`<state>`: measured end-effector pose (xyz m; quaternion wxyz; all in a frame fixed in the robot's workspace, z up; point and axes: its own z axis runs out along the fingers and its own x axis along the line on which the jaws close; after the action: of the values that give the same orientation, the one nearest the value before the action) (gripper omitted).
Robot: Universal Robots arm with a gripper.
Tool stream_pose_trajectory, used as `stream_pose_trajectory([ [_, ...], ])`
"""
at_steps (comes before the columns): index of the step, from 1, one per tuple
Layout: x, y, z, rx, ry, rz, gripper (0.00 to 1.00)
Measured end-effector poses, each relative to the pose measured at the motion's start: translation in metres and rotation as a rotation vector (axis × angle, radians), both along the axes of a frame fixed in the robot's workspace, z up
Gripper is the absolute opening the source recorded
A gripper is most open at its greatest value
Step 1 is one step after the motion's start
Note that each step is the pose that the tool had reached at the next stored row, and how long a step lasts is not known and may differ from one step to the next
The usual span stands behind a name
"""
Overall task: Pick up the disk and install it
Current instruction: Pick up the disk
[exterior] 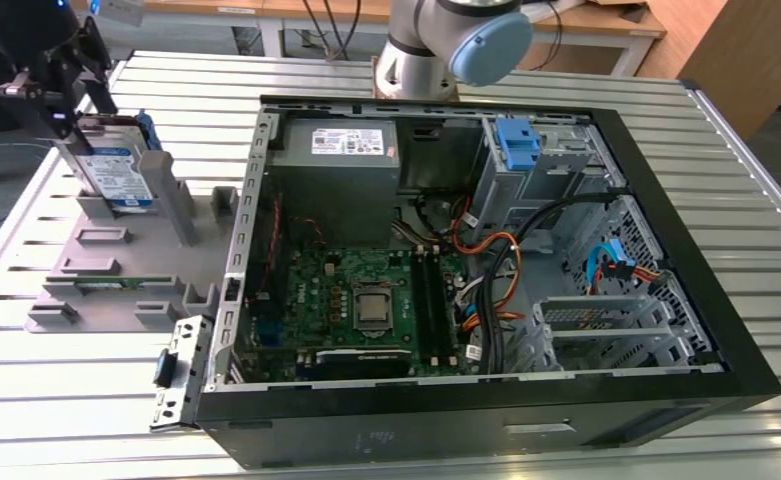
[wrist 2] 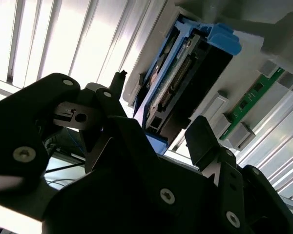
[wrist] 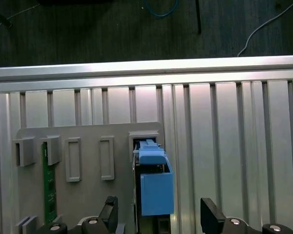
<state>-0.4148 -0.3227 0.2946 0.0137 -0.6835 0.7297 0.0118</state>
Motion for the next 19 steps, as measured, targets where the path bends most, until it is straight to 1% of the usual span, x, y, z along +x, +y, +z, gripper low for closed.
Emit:
stream_pose_trajectory([
  [5,-0.0088,0.0023,-0.0010,0.0000,-0.0119,0.000,0.76],
  [10,-0.0172,0.0029,-0.0013,0.0001,-0.0218,0.000,0.76],
  [14,-0.0210,0.0029,-0.0014,0.0001,-0.0256,0.000,0.76],
  [19,-0.0223,0.0029,-0.0014,0.0001,-0.0268,0.000,0.76],
])
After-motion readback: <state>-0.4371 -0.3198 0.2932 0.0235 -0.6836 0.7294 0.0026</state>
